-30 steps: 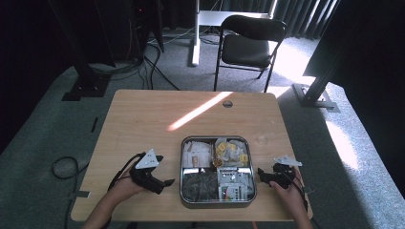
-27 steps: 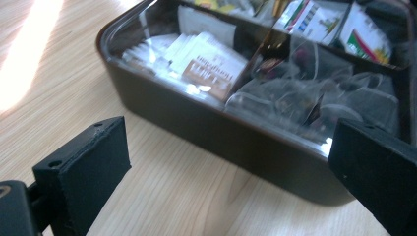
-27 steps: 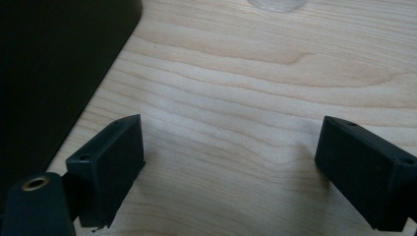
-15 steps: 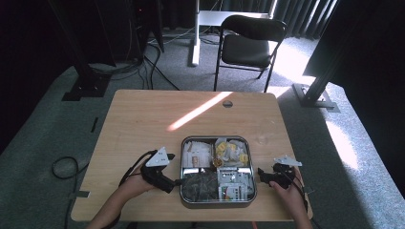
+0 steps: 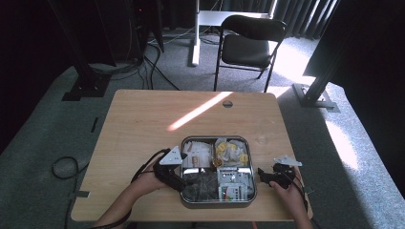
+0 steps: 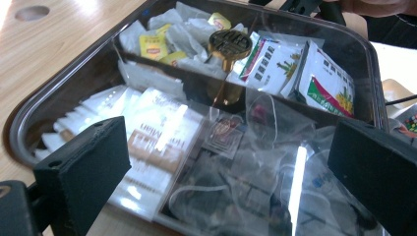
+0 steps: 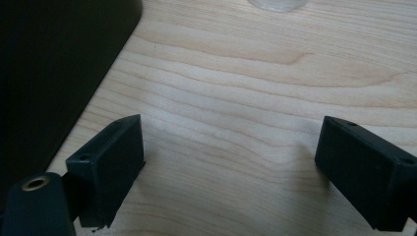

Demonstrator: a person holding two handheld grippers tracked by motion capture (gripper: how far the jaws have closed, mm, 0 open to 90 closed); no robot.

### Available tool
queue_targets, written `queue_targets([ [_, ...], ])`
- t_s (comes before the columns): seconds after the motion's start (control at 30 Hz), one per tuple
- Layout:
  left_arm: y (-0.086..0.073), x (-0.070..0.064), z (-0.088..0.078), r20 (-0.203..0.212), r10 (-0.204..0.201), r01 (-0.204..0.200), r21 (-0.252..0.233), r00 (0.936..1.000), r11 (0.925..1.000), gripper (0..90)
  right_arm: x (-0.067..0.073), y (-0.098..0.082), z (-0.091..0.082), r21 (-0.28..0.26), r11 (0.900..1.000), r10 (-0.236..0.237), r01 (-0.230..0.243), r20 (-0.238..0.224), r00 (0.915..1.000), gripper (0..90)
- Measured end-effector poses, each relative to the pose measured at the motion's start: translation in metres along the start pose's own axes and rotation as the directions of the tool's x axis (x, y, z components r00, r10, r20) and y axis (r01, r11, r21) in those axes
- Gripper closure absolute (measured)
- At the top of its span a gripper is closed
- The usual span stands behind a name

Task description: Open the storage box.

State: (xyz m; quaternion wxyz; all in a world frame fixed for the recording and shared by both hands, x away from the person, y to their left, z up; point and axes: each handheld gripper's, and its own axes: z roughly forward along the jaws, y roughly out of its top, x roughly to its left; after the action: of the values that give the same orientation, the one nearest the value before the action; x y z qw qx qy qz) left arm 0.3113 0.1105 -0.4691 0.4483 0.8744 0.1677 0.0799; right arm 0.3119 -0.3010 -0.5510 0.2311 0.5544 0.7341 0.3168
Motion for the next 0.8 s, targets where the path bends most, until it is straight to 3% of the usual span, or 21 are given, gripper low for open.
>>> queue_targets([
  [0.23, 0.012, -0.003, 0.013, 0.024, 0.009, -0.009, -0.001, 0.9997, 1.0000, 2.2, 0.000, 0.000, 0.000, 0.000, 1.000, 0.000, 0.000, 0.000, 1.0000, 10.6],
  [0.47, 0.021, -0.003, 0.024, 0.017, -0.005, 0.005, -0.011, 0.9998, 0.9999, 2.2, 0.000, 0.000, 0.000, 0.000, 1.000, 0.000, 0.000, 0.000, 1.0000, 10.6],
  [0.8, 0.033, -0.002, 0.041, 0.012, 0.000, 0.000, 0.031, 0.9999, 0.9995, 2.2, 0.000, 0.000, 0.000, 0.000, 1.000, 0.000, 0.000, 0.000, 1.0000, 10.6],
])
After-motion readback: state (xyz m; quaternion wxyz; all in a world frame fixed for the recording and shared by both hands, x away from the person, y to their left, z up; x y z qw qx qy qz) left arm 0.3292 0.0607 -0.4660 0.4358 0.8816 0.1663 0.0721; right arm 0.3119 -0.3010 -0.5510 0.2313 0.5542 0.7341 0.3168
